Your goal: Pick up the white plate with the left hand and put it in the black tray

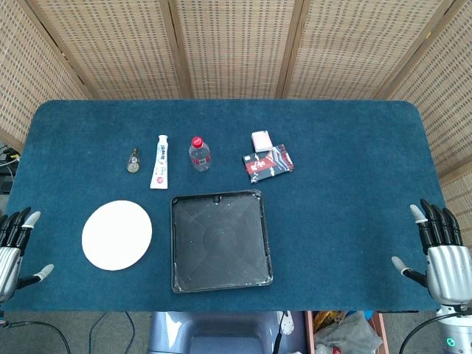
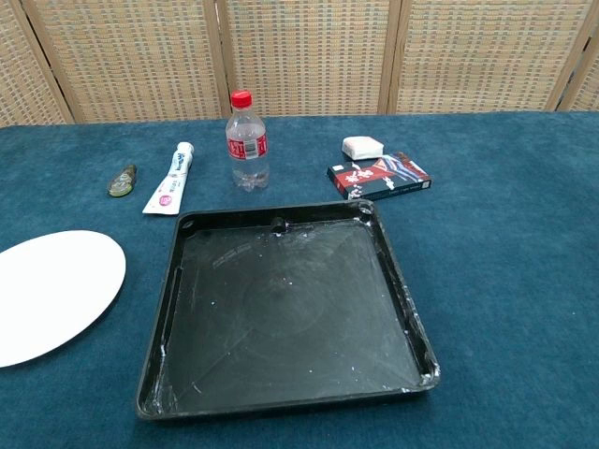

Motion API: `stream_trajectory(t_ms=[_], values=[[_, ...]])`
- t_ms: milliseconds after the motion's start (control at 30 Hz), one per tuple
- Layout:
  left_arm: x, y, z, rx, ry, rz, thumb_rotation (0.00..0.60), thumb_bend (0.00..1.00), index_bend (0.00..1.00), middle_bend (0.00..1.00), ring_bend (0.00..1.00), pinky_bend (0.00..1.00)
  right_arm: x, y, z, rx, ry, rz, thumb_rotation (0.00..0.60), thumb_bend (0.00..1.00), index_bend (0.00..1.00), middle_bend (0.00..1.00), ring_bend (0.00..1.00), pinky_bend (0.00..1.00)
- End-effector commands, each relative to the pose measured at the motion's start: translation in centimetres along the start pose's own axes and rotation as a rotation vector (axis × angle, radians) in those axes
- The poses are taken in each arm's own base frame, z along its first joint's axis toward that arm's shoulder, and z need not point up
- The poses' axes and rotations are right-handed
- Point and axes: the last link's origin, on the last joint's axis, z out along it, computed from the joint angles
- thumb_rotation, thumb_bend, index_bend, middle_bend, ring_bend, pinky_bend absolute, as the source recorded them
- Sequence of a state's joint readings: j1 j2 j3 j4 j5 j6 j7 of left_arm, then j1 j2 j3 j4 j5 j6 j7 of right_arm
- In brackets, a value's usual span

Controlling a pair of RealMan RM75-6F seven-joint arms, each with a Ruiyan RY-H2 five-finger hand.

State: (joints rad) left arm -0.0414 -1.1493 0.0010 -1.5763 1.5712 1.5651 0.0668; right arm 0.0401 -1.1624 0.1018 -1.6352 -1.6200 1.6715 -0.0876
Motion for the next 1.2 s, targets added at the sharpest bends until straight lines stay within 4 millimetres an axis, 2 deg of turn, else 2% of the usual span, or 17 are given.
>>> stream_trajectory(t_ms=[33, 300, 500, 600, 800, 900, 1200], values=[[-0.2, 0.1, -0.1, -0.003, -0.015, -0.007, 0.6, 0.0, 0.0, 0.0, 0.0, 0.0, 0.0, 0.0, 0.0, -0.002, -0.001, 0.002, 0.6, 0.0, 0.0, 0.0, 0.0, 0.0], [-1.5, 0.6, 0.0, -0.025, -0.046, 0.001, 0.6, 0.0, 0.0, 0.0, 0.0, 0.0, 0.1, 0.0, 0.0, -0.003, -0.002, 0.001, 0.6, 0.0, 0.0, 0.0, 0.0, 0.0], [-5.4, 2.1, 0.1, -0.09, -0.133, -0.035, 0.6, 0.0, 0.0, 0.0, 0.0, 0.0, 0.1, -0.1, 0.1, -0.003, -0.001, 0.005, 0.6, 0.0, 0.0, 0.0, 0.0, 0.0], [-8.3, 3.3, 0.4, -0.122, -0.181, -0.082, 0.6, 0.0, 0.01, 0.0, 0.0, 0.0, 0.1, -0.1, 0.1, -0.001, -0.004, 0.015, 0.6, 0.0, 0.0, 0.0, 0.0, 0.0], [-11.1, 4.9, 1.5, -0.154, -0.195, -0.088, 0.6, 0.0, 0.12, 0.0, 0.0, 0.0, 0.1, 0.0, 0.3, 0.002, -0.009, 0.023, 0.6, 0.0, 0.0, 0.0, 0.0, 0.0], [-12.3, 5.3, 1.8, -0.164, -0.212, -0.073, 0.6, 0.04, 0.18, 0.0, 0.0, 0.0, 0.2, 0.1, 0.4, -0.002, -0.011, 0.031, 0.6, 0.0, 0.0, 0.0, 0.0, 0.0], [-13.4, 5.4, 2.3, -0.154, -0.225, -0.083, 0.6, 0.08, 0.23, 0.0, 0.0, 0.0, 0.3, 0.3, 0.4, -0.008, -0.013, 0.042, 0.6, 0.0, 0.0, 0.0, 0.0, 0.0]])
